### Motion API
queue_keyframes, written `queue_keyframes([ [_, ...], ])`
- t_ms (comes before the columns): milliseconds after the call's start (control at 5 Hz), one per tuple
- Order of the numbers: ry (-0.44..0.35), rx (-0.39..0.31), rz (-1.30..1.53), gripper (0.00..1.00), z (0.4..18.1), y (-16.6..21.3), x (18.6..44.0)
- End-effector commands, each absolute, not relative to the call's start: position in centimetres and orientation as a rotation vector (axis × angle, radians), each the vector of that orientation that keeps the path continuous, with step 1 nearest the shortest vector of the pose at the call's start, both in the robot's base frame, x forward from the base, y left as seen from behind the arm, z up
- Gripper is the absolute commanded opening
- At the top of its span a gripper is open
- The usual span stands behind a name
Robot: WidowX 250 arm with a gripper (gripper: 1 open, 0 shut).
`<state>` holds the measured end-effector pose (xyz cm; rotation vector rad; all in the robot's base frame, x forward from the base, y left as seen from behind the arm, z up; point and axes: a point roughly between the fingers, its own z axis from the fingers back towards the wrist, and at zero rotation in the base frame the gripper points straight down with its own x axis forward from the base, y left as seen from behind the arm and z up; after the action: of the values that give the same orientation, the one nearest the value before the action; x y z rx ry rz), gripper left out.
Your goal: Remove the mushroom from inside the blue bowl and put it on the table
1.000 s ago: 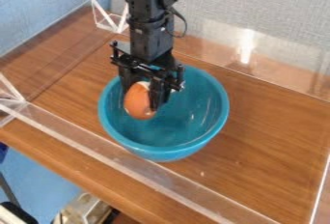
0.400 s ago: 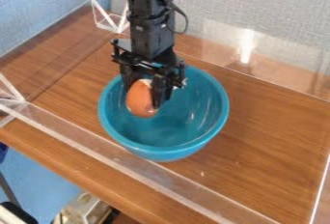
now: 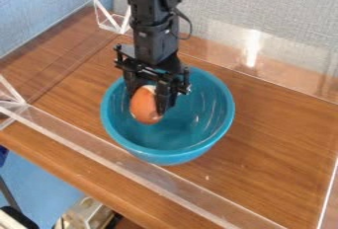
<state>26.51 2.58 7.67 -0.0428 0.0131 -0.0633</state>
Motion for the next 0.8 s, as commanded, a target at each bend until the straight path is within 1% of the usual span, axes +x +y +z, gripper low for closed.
queue_keyframes([
  [0, -0.045, -0.038, -0.084, 0.00, 8.9, 2.2, 26.9],
  [200, -0.089, -0.043, -0.103, 0.00, 10.9, 1.5, 27.1],
  [400, -0.132, -0.057, -0.149, 0.00, 13.1, -0.6, 27.3],
  [600, -0.130, -0.069, -0.226, 0.00, 13.0, -4.0, 27.3],
])
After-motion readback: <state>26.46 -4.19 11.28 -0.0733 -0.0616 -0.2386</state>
